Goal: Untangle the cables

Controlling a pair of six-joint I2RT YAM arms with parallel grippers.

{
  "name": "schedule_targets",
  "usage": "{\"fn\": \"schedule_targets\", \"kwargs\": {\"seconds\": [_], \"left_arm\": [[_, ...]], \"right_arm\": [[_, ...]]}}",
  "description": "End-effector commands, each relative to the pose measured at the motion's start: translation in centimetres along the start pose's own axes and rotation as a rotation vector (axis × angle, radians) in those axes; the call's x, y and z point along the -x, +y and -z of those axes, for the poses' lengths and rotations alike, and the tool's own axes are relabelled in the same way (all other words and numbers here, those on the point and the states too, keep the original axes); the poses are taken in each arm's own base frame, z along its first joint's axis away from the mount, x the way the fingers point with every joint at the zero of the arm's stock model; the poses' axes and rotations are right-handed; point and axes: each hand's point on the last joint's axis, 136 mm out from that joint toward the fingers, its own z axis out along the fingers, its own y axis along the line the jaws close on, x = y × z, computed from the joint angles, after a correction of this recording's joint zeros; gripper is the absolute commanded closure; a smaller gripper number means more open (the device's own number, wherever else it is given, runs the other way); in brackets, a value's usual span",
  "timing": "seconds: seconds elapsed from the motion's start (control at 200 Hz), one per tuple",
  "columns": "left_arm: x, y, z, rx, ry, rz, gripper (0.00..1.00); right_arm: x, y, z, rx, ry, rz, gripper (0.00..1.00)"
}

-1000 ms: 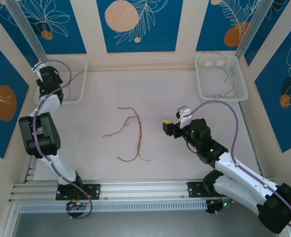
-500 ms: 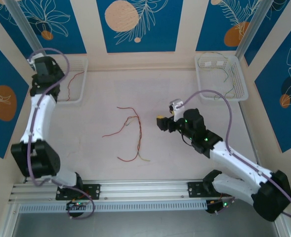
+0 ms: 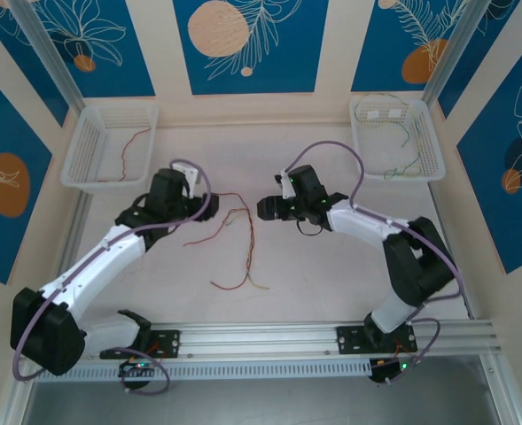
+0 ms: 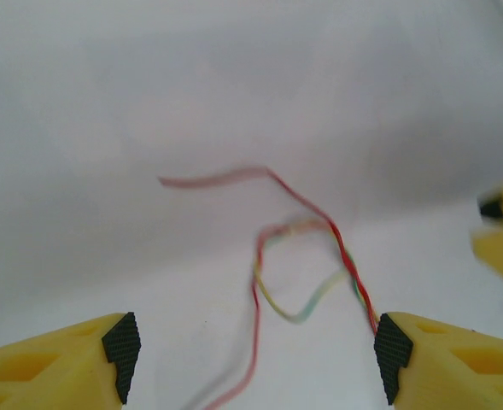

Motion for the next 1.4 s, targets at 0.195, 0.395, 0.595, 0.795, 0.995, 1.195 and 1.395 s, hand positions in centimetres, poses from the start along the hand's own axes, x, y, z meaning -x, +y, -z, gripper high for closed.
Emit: {"fn": "schedule_targets", "kwargs": {"seconds": [0.195, 0.395, 0.595, 0.795, 0.995, 1.195, 1.395], "left_arm": [[-3.3, -3.1, -5.2, -0.158, 0.092, -0.093, 0.23], [-4.3, -3.6, -7.8, -0.188, 0.117, -0.123, 0.24], [-5.8, -3.8, -10.1, -0.195, 0.168, -0.148, 0.34], [-7.5, -3.6, -12.2, -0.188, 0.244, -0.161, 0.39], [-6.3, -3.2, -11.8, -0.146, 0.228, -0.156, 0.88], [-3.7, -3.6, -9.0, -0.130, 0.174, -0.171, 1.00], [-1.2, -4.1, -5.5, -0.139, 0.095, -0.189, 1.00]], "right_arm": [[-2.0, -0.4, -6.1, -0.057, 0.218, -0.086, 0.32], [-1.7, 0.1, -8.5, -0.028, 0.224, -0.089, 0.44], [-1.5, 0.1, -9.2, -0.021, 0.225, -0.090, 0.65], [-1.5, 0.3, -8.7, -0.016, 0.217, -0.090, 0.68], [-1.5, 0.7, -7.1, -0.021, 0.194, -0.064, 0.64], [-1.8, 1.1, -4.8, -0.028, 0.169, -0.041, 0.63], [-0.7, 1.8, -0.4, -0.026, 0.039, 0.013, 0.53]]}}
